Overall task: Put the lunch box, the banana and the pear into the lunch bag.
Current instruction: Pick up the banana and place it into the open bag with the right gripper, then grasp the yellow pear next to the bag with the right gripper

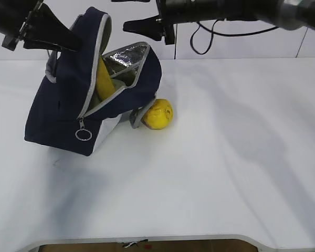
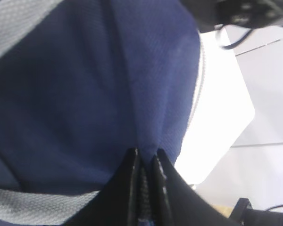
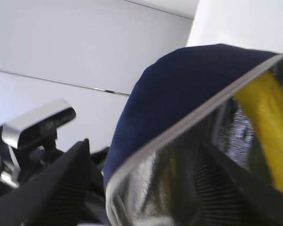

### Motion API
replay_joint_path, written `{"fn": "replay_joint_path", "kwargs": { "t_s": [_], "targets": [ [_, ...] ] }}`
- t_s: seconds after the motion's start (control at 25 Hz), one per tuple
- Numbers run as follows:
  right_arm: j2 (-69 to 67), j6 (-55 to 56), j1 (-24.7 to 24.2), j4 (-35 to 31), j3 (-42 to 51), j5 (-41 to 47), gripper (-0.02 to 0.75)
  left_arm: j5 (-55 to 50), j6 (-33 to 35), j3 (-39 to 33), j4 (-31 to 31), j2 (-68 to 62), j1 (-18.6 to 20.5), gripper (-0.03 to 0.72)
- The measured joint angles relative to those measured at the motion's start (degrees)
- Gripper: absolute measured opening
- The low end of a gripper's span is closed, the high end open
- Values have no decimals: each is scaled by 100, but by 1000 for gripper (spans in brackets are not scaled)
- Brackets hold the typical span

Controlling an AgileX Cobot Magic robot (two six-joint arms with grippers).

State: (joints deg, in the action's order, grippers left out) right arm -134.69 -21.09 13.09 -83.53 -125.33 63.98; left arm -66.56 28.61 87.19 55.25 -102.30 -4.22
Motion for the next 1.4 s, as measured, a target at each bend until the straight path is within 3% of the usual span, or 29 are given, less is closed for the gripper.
{"fn": "replay_joint_path", "kwargs": {
  "t_s": [0.2, 0.56, 0.72, 0.96, 1.4],
  "targets": [
    [455, -11, -156, 1399, -62, 324, 547, -14, 0, 0, 0, 0, 229, 21],
    [1271, 670, -7, 5430, -76, 706, 547, 65, 0, 0, -518, 0, 561, 21],
    [1324, 1084, 295, 6629, -76, 742, 547, 255, 0, 0, -853, 0, 647, 21],
    [1053, 1141, 824, 7147, -76, 744, 547, 340, 0, -4, -1279, -10, 692, 21],
    [476, 1219, 865, 7610, -76, 744, 553, 354, 0, -4, -1452, -10, 692, 21]
  ]
}}
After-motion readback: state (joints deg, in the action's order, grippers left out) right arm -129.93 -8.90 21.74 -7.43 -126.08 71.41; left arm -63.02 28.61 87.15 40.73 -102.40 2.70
